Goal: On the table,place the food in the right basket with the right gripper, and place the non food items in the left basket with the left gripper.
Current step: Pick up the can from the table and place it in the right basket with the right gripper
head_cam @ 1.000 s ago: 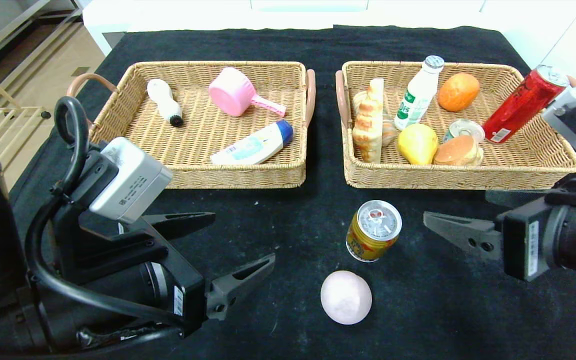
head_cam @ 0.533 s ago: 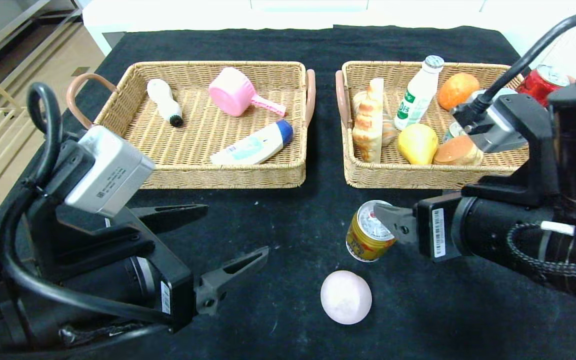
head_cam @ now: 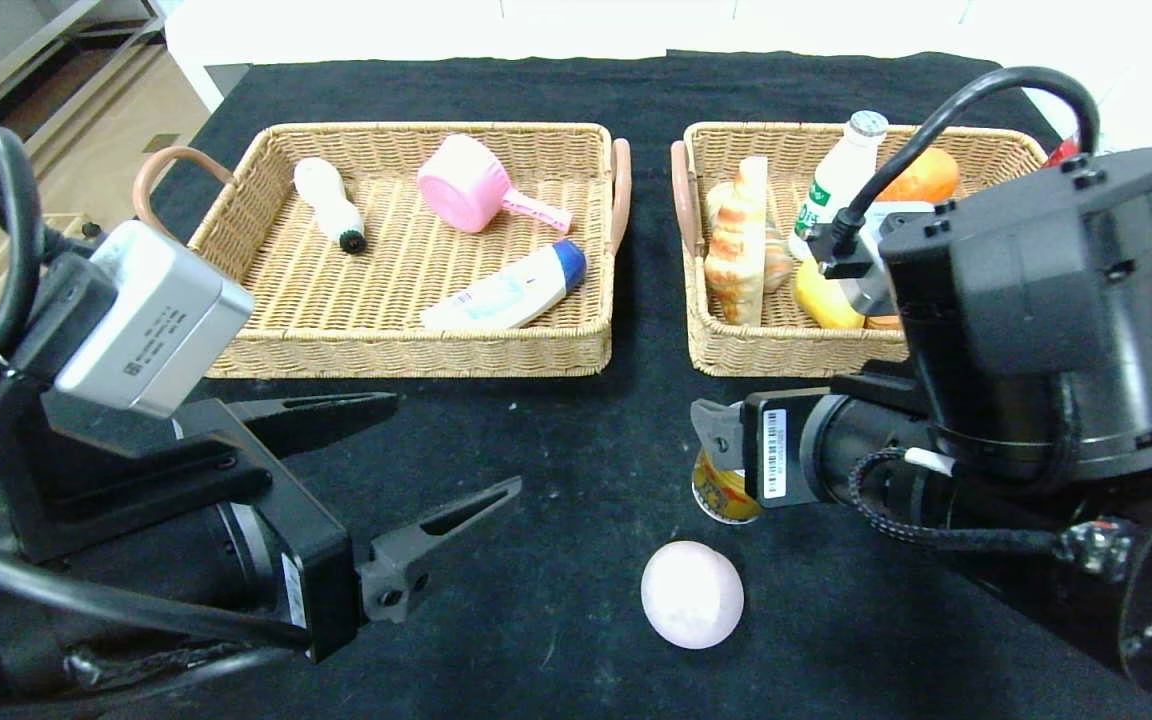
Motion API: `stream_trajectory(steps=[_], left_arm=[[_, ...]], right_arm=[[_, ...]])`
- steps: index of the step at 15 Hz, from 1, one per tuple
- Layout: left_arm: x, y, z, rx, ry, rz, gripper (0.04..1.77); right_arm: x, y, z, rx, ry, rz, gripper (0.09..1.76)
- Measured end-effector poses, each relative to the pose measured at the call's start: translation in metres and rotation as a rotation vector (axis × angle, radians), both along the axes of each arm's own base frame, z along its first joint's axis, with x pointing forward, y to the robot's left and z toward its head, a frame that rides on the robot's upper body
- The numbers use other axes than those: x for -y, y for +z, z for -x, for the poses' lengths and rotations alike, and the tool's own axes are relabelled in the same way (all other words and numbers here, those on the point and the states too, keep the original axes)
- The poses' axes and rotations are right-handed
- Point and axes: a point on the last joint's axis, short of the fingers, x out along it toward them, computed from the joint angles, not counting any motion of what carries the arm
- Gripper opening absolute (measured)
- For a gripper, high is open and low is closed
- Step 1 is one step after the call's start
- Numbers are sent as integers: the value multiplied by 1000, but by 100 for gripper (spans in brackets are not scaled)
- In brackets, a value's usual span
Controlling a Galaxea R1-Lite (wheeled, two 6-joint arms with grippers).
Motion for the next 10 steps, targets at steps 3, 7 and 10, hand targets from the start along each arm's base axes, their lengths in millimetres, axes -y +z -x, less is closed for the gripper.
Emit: stream_trajectory(steps=[3,7,10], left_arm=[[-3,4,2,12,4,10,172],[-5,6,4,25,1,10,172],[-5,6,5,27,-5,12,172]], right_arm=[[-9,-11,-9,-13,-36,12,171],[-17,-24,-19,-38,-60,25,171],[-19,-31,-25,-49,-71,41,171]])
